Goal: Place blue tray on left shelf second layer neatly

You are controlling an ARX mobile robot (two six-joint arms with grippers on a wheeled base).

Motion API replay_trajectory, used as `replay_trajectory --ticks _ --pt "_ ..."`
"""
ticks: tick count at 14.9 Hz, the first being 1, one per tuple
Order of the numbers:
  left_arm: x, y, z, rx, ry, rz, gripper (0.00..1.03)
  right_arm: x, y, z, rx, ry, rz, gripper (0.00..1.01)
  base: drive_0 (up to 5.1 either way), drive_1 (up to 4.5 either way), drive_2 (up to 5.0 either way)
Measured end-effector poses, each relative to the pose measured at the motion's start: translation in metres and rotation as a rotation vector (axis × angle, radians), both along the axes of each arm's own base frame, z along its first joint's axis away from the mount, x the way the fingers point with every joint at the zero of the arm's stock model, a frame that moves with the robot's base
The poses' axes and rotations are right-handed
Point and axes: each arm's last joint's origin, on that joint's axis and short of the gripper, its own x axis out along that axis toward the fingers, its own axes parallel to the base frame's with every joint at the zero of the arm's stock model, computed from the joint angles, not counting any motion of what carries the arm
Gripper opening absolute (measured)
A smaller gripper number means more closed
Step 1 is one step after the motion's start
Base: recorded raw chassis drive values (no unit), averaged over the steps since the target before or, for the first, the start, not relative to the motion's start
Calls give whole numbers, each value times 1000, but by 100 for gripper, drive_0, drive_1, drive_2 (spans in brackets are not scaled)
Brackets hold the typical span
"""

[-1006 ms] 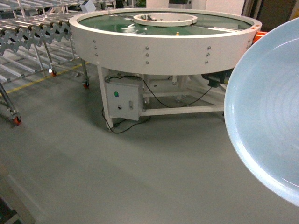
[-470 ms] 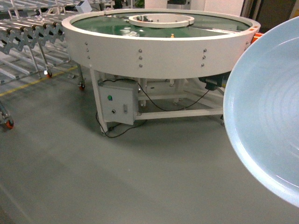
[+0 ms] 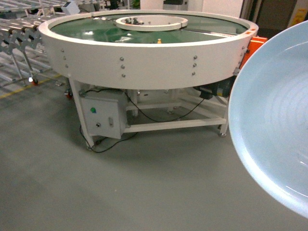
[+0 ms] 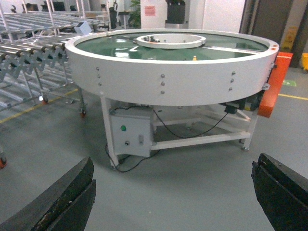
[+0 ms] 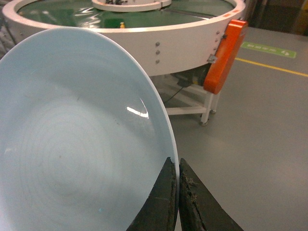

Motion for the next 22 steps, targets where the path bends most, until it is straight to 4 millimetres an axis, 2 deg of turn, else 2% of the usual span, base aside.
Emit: replay_trajectory --ticks 2,22 --pt "0 0 0 0 0 0 98 0 0 0 0 -3 0 2 -165 134 -465" --pt "0 0 0 0 -1 -1 98 0 0 0 0 -4 0 2 -159 -159 -159"
